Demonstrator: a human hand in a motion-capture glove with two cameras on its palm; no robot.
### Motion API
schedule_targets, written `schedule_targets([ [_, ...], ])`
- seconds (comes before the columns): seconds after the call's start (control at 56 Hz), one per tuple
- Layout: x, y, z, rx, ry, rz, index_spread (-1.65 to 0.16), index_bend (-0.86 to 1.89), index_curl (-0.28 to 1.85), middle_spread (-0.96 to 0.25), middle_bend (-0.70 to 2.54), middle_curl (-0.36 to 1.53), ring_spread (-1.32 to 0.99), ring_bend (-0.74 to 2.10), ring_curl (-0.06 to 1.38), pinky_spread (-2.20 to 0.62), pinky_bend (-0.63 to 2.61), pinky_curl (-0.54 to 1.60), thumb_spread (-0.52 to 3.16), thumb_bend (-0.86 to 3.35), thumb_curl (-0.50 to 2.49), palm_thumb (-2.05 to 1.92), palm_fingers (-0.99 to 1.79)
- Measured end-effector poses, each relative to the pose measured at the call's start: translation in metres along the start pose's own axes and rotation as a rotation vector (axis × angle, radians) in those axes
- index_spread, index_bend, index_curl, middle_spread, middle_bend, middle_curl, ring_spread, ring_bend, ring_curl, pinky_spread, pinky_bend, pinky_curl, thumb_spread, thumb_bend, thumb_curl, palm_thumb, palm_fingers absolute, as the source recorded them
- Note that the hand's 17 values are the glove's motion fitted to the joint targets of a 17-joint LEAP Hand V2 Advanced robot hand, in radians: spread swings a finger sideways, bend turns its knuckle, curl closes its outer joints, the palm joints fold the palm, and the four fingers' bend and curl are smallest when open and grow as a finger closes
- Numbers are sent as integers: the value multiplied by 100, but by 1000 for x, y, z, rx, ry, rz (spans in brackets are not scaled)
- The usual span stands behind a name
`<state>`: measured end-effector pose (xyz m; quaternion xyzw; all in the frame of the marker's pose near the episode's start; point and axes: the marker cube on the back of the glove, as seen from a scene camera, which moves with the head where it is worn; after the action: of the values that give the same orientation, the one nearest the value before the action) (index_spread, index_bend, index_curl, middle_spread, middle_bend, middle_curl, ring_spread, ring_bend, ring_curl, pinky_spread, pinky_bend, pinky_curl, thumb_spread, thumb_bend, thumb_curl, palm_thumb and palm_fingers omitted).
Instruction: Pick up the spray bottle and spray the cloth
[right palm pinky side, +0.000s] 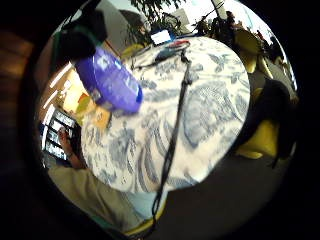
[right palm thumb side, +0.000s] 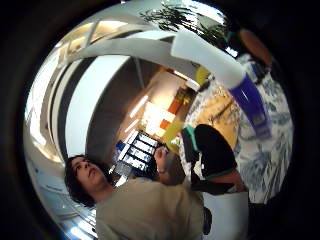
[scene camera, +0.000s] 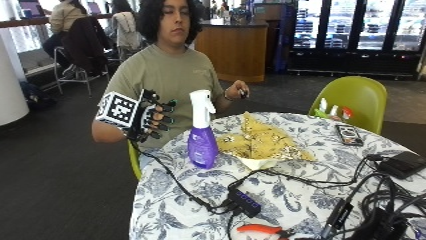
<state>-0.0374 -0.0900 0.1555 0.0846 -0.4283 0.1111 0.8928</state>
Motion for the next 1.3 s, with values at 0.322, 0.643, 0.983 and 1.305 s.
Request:
schedule_targets([
  [0.322, 1, 68, -37, 20, 308, 67, -40, 11, 28, -3, 22, 39, -5, 45, 34, 21, 41, 37, 104, -3, 38, 56, 23],
  [0.643, 7, 125, -51, -26, 380, 139, -42, 11, 21, -2, 21, 37, -4, 44, 33, 22, 43, 36, 98, -3, 35, 54, 18],
  [0.983, 0, 69, -10, -28, 149, 144, -41, 10, 18, -1, 22, 36, -4, 46, 32, 22, 43, 36, 96, -3, 34, 54, 18],
  [1.305, -6, -28, 43, 32, -42, 126, -39, 10, 15, 1, 24, 35, -3, 52, 33, 21, 45, 36, 96, -2, 35, 60, 20],
])
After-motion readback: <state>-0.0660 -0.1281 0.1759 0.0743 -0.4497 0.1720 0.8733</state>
